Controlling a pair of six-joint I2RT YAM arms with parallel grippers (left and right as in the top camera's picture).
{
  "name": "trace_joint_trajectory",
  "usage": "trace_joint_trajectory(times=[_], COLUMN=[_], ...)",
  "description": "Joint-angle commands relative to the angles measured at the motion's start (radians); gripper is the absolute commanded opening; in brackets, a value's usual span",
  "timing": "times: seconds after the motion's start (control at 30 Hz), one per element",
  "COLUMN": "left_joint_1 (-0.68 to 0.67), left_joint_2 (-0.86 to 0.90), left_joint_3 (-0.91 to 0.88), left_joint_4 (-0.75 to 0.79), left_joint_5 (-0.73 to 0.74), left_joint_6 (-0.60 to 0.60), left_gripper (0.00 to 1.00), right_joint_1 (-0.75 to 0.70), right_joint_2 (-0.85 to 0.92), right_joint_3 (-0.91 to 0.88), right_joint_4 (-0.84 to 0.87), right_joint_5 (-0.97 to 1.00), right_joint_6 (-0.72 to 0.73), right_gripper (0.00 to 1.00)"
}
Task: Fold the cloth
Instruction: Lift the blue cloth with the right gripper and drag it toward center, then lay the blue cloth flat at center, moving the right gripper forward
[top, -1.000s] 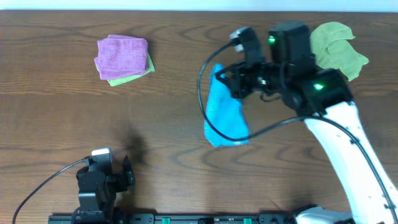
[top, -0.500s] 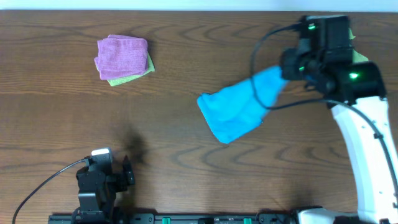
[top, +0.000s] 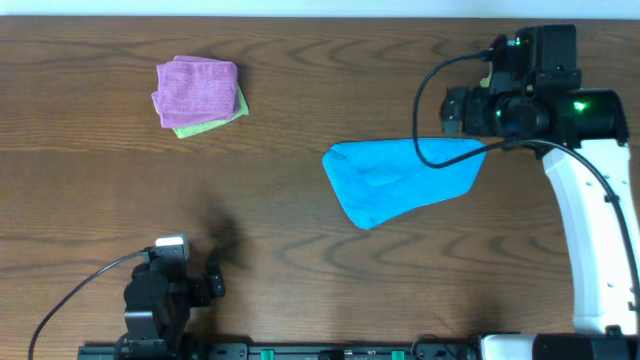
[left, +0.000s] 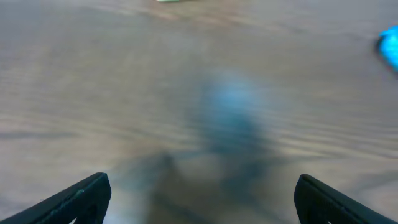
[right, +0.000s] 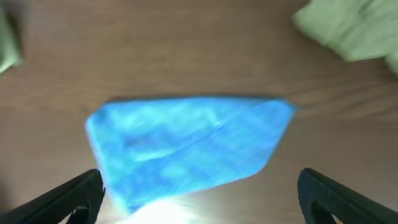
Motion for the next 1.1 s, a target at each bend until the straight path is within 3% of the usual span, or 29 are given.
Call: trace_joint_trajectory(times=[0.0,0.17,0.37,0.5,0.7,0.9,1.07], left_joint_1=[0.0,0.0,0.0,0.0,0.0,0.0,0.0], left_joint_2=[0.001,0.119,0.418,0.639,0.873,1.064,1.184], left_joint_3=[-0.003,0.051,0.228,0.379,0.561,0.728,0.817], left_joint_4=[0.02,0.018,0.02,0.017,0.01,-0.133,-0.239], left_joint_5=[0.12,0.234,0.245,0.282,0.378,0.275,0.273], left_joint_6=[-0.023,-0.133,-0.139,-0.138,-0.139,-0.184,-0.185], left_gripper=[0.96,0.95,0.96,0.95,0.95,0.96,0.95], right_joint_1=[-0.037,-0.101,-0.062,0.064,0.227,0.304,0.349], right_joint_2=[-0.019,-0.019,-0.015,0.0,0.104,0.261,0.329], right_joint_3=[0.013,-0.046,-0.228,-0.342,-0.359,-0.358,-0.358], right_joint_4=[-0.042,-0.034,0.05,0.184,0.322,0.379,0.396], right_joint_5=[-0.142,-0.262,-0.33,-0.206,-0.034,0.05,0.089], right_joint_6=[-0.072,-0.134,-0.229,-0.235,-0.235,-0.235,-0.243], right_gripper=[0.99,0.99,0.99,0.97,0.93,0.92,0.92])
